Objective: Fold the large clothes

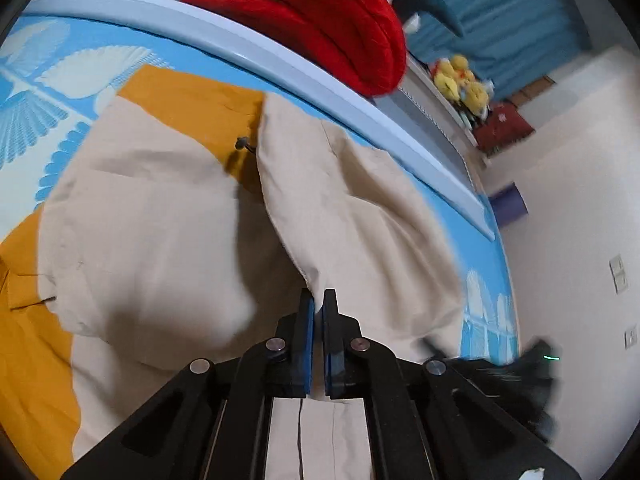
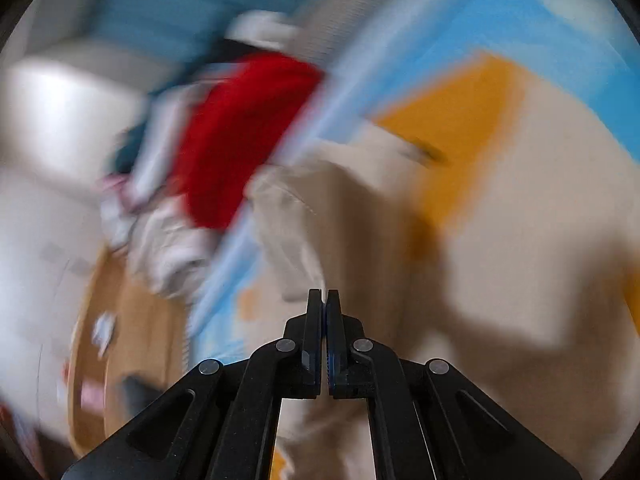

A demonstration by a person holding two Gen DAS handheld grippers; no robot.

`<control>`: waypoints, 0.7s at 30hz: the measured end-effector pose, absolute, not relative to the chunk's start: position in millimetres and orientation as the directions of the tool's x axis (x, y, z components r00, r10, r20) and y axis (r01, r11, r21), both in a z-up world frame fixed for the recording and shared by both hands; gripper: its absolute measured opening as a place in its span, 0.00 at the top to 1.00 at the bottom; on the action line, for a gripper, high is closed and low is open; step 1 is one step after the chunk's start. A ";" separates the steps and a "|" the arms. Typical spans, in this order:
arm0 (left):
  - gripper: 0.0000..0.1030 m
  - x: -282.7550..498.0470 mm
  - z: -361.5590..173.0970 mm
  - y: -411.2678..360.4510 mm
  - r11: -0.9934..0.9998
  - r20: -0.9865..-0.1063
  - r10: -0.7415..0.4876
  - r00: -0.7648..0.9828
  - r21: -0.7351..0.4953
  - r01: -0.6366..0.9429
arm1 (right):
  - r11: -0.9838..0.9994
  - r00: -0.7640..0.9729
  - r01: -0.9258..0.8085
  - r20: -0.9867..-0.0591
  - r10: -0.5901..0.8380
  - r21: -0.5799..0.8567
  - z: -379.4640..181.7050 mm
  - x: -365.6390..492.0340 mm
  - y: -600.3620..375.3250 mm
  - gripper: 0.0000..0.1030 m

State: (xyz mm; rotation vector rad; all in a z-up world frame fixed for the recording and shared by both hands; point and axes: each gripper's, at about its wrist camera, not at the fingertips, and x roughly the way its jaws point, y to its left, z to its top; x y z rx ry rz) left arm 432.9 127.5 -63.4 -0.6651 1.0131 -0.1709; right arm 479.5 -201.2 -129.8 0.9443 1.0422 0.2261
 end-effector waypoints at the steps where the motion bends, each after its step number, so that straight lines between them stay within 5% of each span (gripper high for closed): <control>1: 0.98 438.2 -71.4 119.3 0.820 -0.772 -0.405 0.490 -0.544 -0.180 | 0.611 0.443 0.340 -0.695 0.567 0.715 -153.1 479.1 -201.6 0.98; 3: 0.95 443.4 -108.2 105.3 0.897 -0.898 -0.304 0.317 -0.383 -0.223 | 0.654 0.360 0.379 -0.755 0.548 0.655 -170.2 479.0 -196.3 0.98; 7: 0.90 443.7 -121.1 115.3 0.843 -0.891 -0.350 0.289 -0.435 -0.318 | 0.730 0.359 0.302 -0.783 0.508 0.613 -151.4 486.4 -183.5 0.92; 11: 0.65 434.5 -97.6 118.2 0.862 -0.872 -0.332 0.360 -0.436 -0.260 | 0.805 0.450 0.180 -0.775 0.443 0.565 -116.9 494.7 -179.6 0.46; 13: 0.67 434.9 -105.2 113.8 0.849 -0.869 -0.364 0.335 -0.458 -0.263 | 0.839 0.481 0.113 -0.768 0.423 0.532 -103.5 503.1 -180.0 0.43; 14: 0.71 430.8 -109.1 112.4 0.845 -0.870 -0.374 0.320 -0.462 -0.268 | 0.852 0.490 0.079 -0.764 0.418 0.517 -97.8 507.6 -179.1 0.43; 16: 0.96 427.6 -117.7 112.3 0.841 -0.874 -0.385 0.297 -0.464 -0.277 | 0.873 0.492 0.031 -0.767 0.411 0.487 -92.9 515.8 -176.7 0.43; 17: 0.96 425.7 -117.1 113.3 0.841 -0.875 -0.378 0.303 -0.461 -0.284 | 0.884 0.473 0.011 -0.781 0.407 0.467 -94.4 521.2 -176.4 0.55; 18: 0.98 429.1 -116.8 114.8 0.840 -0.873 -0.370 0.318 -0.461 -0.287 | 0.878 0.453 -0.006 -0.781 0.430 0.479 -98.0 524.8 -178.8 0.93; 21: 0.98 436.8 -97.2 113.1 0.867 -0.872 -0.306 0.381 -0.421 -0.267 | 0.831 0.476 0.085 -0.755 0.451 0.550 -104.8 521.5 -198.6 0.98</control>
